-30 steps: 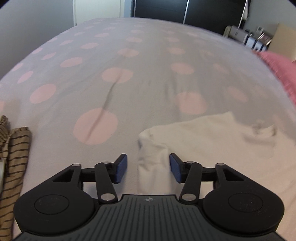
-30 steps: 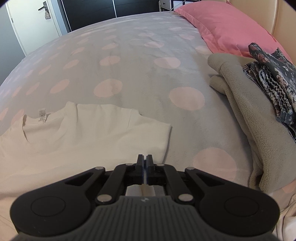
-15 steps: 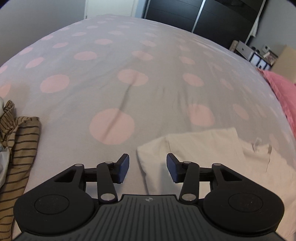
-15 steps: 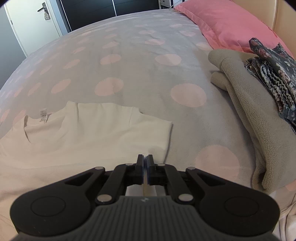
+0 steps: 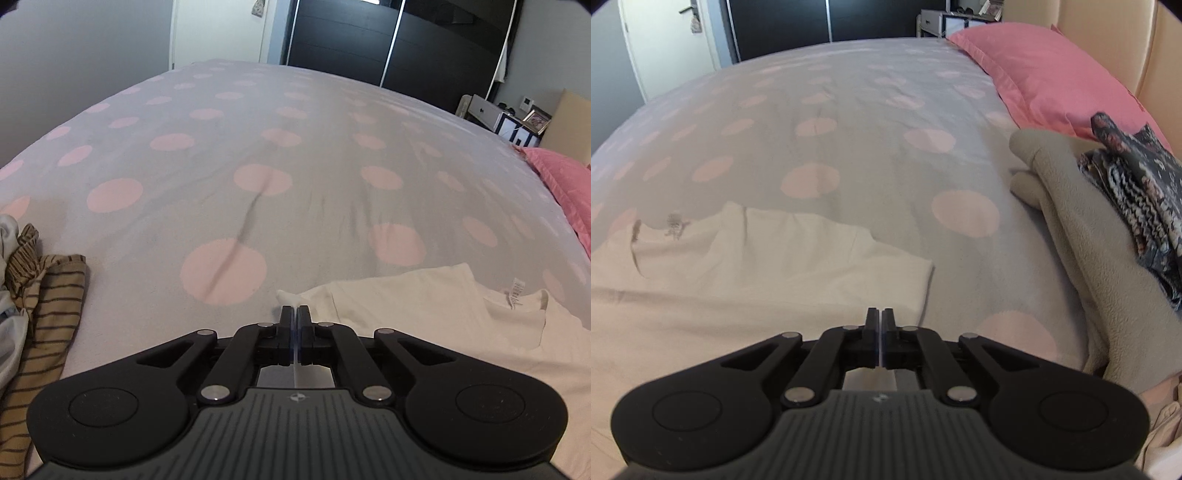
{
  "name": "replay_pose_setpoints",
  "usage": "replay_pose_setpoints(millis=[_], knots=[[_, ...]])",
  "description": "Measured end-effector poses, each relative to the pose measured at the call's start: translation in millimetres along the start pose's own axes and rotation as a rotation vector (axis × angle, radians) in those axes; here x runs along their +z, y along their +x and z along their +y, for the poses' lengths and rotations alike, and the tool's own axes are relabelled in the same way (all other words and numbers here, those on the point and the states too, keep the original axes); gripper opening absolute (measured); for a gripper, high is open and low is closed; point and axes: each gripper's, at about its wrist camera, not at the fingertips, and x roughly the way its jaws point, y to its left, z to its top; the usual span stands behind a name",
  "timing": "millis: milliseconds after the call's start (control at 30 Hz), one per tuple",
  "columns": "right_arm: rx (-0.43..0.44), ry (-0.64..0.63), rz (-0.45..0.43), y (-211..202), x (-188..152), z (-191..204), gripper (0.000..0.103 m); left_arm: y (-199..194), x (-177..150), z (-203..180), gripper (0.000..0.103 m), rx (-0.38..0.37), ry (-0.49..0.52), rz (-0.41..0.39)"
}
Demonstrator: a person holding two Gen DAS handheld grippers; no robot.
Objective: Fold clothes
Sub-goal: 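Pinch the shirt edge with the left gripper and smooth it flat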
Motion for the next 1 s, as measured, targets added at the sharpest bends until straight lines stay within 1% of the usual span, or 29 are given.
replay_pose_setpoints(millis=[33,67,100,167,233,300,367,433,500,533,567,600,633,667,700,767,800,833,900,1000], knots=[[-0.009,0.005,-0.009,-0.2,-0.3,-1.2,0.017,2.1,0.4,0.8,0.003,0.001,-0.010,0.015],[-0.018,0.010,-0.018,-0.5,-0.7,-2.4,0.024,0.7,0.2,1.4,0.011,0.008,-0.008,0.012],[-0.017,0.020,-0.027,-2.6,-0.7,-4.8,0.028,-2.6,-0.2,1.9,0.023,0.016,0.000,-0.001],[0.011,0.038,-0.028,-7.9,-1.3,-8.5,0.027,-13.1,-3.3,3.3,0.032,0.027,0.036,-0.028],[0.057,0.043,-0.026,-14.4,-5.0,-8.2,0.021,-21.9,-6.4,4.8,0.032,0.017,0.075,-0.001],[0.109,0.031,-0.020,-21.2,-10.7,-3.9,0.021,-32.0,-12.0,4.7,0.032,0.011,0.117,0.026],[0.129,-0.009,-0.005,-24.6,-19.5,4.5,0.021,-42.0,-18.6,3.9,0.032,0.009,0.163,0.050],[0.129,-0.037,0.023,-25.2,-29.4,9.3,0.022,-48.5,-26.8,1.7,0.032,0.008,0.213,0.101],[0.109,-0.064,0.085,-21.7,-39.0,12.4,0.022,-51.6,-39.1,0.6,0.033,0.020,0.267,0.175],[0.078,-0.085,0.112,-20.8,-44.8,13.4,0.021,-51.9,-48.1,-0.4,0.033,0.041,0.303,0.225],[0.047,-0.107,0.138,-19.9,-50.6,14.3,0.021,-53.9,-56.3,-0.5,0.032,0.075,0.340,0.254],[0.042,-0.106,0.130,-26.0,-53.8,12.7,0.021,-56.8,-64.3,-0.3,0.032,0.117,0.376,0.273],[0.037,-0.104,0.121,-32.2,-56.8,11.1,0.022,-63.4,-70.1,2.6,0.032,0.134,0.398,0.271],[0.054,-0.101,0.115,-40.9,-58.2,10.0,0.023,-73.8,-73.2,6.7,0.032,0.122,0.399,0.254],[0.072,-0.098,0.109,-49.6,-59.6,8.8,0.023,-85.9,-74.8,9.9,0.032,0.091,0.390,0.239],[0.107,-0.122,0.103,-67.4,-65.9,9.9,0.029,-111.0,-78.4,14.9,0.033,0.020,0.371,0.218],[0.124,-0.134,0.100,-76.3,-69.1,10.5,0.029,-122.4,-82.8,15.0,0.033,0.005,0.377,0.210],[0.141,-0.147,0.097,-85.2,-72.4,11.0,0.029,-133.4,-88.0,14.0,0.033,0.000,0.387,0.201],[0.146,-0.152,0.110,-97.4,-84.8,10.2,0.029,-153.2,-98.9,12.4,0.038,-0.005,0.412,0.190],[0.141,-0.163,0.151,-112.2,-109.7,4.7,0.030,-171.9,-120.0,11.5,0.039,-0.003,0.461,0.201]])
